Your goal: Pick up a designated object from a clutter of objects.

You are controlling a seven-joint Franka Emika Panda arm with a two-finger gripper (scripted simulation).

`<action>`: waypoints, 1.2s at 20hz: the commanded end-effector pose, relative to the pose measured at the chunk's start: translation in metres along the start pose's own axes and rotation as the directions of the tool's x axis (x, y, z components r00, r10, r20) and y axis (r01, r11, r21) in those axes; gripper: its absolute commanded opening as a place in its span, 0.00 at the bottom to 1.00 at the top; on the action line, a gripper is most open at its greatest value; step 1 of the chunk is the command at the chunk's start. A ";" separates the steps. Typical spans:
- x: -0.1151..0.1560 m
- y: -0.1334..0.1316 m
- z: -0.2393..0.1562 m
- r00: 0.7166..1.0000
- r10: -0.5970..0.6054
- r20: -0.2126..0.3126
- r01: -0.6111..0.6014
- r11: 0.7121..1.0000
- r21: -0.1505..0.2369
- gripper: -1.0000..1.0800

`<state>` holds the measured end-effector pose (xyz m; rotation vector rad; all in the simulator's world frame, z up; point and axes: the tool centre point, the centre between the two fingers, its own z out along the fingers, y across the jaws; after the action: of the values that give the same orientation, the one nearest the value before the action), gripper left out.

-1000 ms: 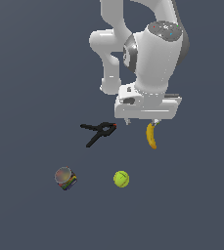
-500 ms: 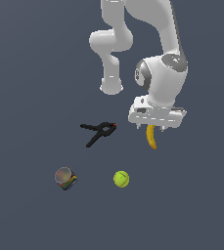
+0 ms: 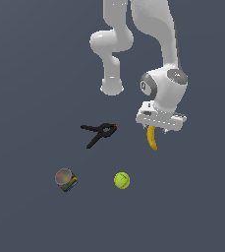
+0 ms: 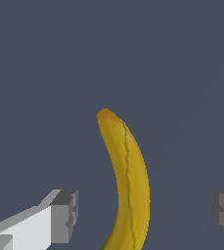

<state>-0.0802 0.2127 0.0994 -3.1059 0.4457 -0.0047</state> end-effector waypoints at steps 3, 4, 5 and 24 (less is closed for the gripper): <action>-0.018 -0.005 0.017 0.999 0.037 0.001 -0.037 0.999 -0.002 0.96; -0.021 -0.006 0.020 0.999 0.042 0.001 -0.042 0.999 -0.003 0.96; -0.024 -0.007 0.023 0.999 0.047 0.001 -0.047 0.999 -0.003 0.96; -0.034 -0.008 0.061 0.998 0.063 0.002 -0.063 0.998 -0.005 0.96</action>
<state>-0.1096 0.2299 0.0456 -3.0943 0.5427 -0.0001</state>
